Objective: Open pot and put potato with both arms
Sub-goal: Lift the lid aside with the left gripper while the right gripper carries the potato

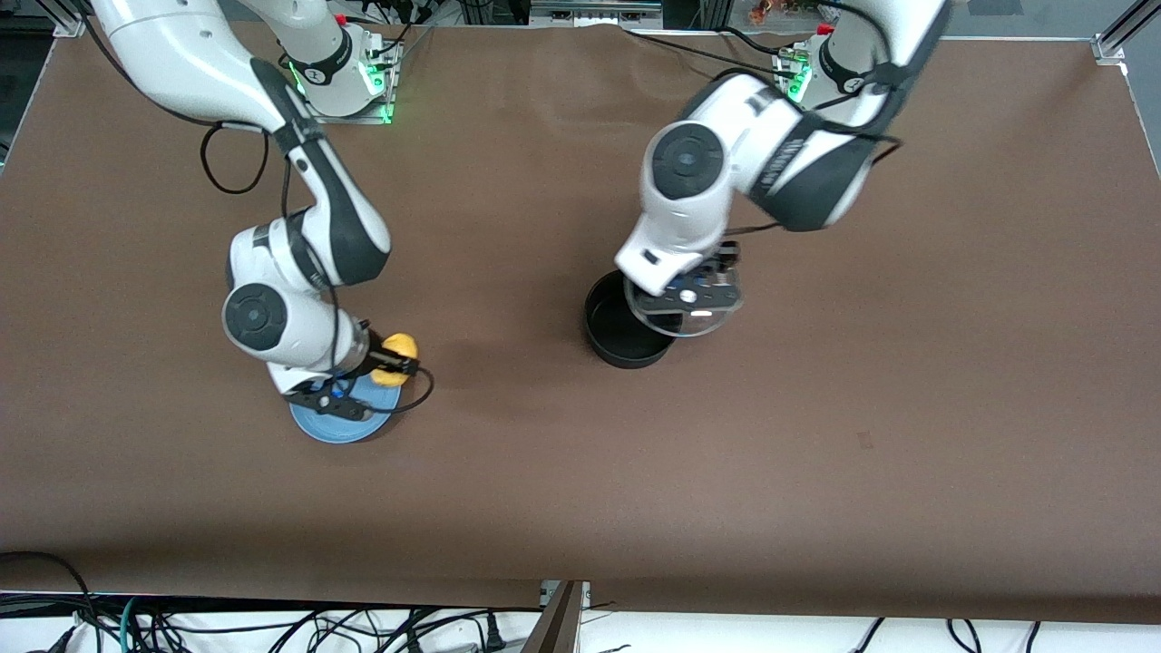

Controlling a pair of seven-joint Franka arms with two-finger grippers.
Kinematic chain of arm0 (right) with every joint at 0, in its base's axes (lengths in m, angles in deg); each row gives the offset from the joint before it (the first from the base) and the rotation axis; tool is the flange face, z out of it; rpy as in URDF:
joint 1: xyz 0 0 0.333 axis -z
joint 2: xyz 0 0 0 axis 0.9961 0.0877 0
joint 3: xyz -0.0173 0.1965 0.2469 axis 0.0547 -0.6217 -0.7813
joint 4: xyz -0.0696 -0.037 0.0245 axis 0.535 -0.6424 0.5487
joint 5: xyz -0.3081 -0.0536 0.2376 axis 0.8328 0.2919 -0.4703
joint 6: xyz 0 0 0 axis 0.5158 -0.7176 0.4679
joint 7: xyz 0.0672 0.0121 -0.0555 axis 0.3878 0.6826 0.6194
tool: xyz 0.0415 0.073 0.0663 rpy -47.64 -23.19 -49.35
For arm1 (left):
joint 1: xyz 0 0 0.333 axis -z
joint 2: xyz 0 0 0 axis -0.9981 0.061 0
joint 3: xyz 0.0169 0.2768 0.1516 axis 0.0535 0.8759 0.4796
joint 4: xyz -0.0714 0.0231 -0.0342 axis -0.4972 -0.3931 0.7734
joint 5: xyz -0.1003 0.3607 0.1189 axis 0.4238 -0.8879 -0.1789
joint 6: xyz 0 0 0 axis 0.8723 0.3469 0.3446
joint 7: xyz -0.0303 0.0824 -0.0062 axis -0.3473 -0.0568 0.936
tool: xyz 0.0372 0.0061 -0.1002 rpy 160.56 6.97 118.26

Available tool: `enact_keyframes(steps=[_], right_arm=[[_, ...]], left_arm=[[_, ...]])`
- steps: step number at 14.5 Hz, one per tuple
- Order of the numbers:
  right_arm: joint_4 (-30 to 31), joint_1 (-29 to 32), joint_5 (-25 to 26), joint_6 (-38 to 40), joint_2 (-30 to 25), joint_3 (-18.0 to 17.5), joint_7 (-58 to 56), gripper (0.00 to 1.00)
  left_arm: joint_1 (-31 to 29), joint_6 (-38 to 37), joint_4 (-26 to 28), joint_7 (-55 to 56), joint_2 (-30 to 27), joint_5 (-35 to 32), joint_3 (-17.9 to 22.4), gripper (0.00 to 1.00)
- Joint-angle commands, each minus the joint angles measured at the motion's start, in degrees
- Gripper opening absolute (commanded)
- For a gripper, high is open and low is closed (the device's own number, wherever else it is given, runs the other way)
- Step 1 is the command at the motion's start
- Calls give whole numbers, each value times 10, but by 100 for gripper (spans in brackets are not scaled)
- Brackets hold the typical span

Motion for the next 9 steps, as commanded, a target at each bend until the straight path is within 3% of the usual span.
enact_keyframes(steps=[1, 3, 6, 9], right_arm=[[-45, -1, -4, 36, -3, -80, 82, 28], [-77, -29, -2, 29, 13, -116, 197, 28], [-154, -110, 0, 4, 59, -116, 316, 28], [-177, -157, 5, -91, 104, -114, 379, 28]], left_arm=[[-98, -39, 19, -146, -23, -11, -7, 29], [-153, -46, 32, -234, -23, -12, -7, 30], [-221, -28, 63, -322, -26, -14, -7, 30], [-275, 72, 138, -393, -26, -15, -7, 31]])
